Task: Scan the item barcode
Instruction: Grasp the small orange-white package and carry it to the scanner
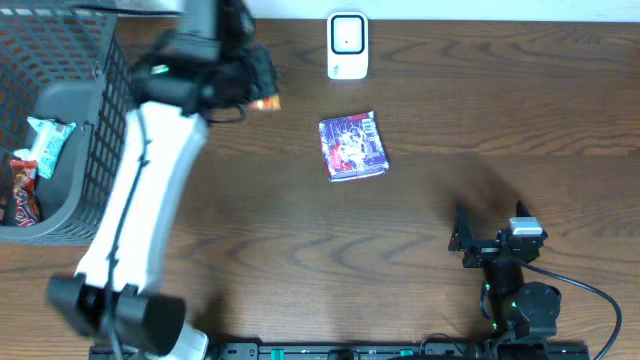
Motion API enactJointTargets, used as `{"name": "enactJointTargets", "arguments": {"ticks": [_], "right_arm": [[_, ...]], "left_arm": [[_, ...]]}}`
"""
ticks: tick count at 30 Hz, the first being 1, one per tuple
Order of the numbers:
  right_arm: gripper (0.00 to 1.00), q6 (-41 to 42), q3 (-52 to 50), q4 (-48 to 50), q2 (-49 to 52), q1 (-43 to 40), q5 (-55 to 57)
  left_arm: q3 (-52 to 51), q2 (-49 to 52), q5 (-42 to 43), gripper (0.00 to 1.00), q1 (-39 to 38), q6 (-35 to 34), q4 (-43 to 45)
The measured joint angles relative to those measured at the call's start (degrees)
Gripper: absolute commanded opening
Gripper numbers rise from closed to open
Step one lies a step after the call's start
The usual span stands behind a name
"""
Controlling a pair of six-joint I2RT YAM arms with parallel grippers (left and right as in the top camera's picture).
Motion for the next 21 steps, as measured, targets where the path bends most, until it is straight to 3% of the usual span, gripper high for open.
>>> {"name": "enactJointTargets", "arguments": {"ticks": [9, 21], "right_arm": [[0.99, 0.0, 0.0, 0.0, 0.0, 0.0, 0.0], [0.99, 0.0, 0.0, 0.0, 0.0, 0.0, 0.0]], "left_arm": [[0.0, 14.7, -6.9, 0.07, -5.7, -1.4, -2.8], [0.0, 27.5, -5.3, 0.08, -10.7, -3.3, 5.8]]}}
